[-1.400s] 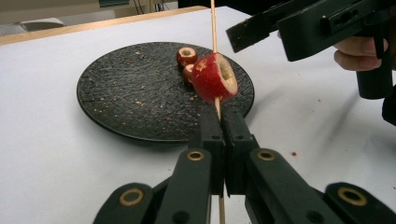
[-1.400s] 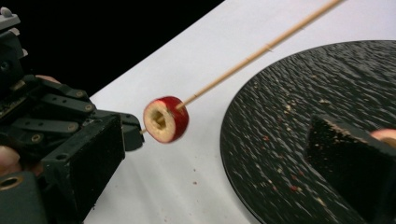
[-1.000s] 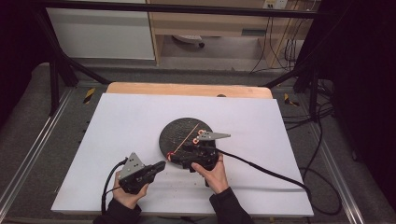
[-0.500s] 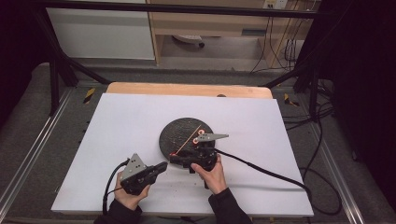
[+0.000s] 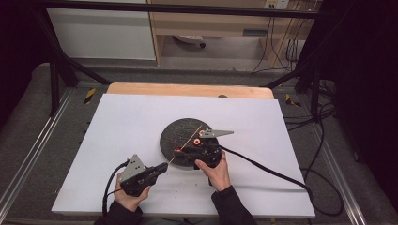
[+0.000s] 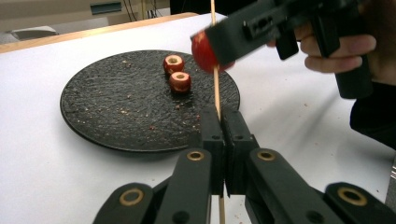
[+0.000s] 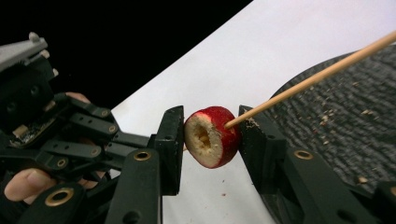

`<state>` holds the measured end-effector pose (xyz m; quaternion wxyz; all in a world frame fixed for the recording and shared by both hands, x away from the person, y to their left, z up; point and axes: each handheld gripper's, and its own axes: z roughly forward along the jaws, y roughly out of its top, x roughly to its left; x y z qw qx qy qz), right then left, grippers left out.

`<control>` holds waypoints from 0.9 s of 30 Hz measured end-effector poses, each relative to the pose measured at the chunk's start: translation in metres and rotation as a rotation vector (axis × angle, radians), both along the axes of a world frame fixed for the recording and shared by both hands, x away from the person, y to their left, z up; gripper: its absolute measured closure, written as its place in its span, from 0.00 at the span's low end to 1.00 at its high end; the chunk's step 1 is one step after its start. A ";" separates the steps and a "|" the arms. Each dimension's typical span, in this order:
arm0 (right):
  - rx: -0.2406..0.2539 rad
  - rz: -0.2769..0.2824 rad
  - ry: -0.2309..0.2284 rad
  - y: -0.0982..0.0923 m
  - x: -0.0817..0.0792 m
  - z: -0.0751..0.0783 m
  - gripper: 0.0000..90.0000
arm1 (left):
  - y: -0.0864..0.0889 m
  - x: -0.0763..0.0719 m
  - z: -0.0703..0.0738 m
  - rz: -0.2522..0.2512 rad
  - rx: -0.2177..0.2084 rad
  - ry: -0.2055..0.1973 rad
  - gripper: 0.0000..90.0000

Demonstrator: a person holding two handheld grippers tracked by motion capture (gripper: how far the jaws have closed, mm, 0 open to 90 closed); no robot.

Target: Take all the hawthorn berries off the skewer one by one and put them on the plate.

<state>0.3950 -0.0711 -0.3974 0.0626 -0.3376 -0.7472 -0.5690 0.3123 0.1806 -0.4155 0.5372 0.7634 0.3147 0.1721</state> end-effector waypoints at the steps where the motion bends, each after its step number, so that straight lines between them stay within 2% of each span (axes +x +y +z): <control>1: 0.001 -0.004 -0.003 -0.002 0.002 0.003 0.70 | 0.000 0.000 0.000 0.000 0.000 -0.001 0.98; 8: -0.003 -0.038 -0.017 -0.013 0.012 0.015 0.70 | 0.002 -0.001 0.001 0.002 -0.003 -0.005 0.98; 17: 0.007 -0.109 -0.026 -0.037 0.026 0.029 0.70 | 0.002 -0.001 0.001 -0.004 0.003 -0.011 0.98; 27: 0.003 -0.175 -0.029 -0.056 0.042 0.039 0.70 | 0.002 -0.001 0.001 -0.003 0.009 -0.010 0.98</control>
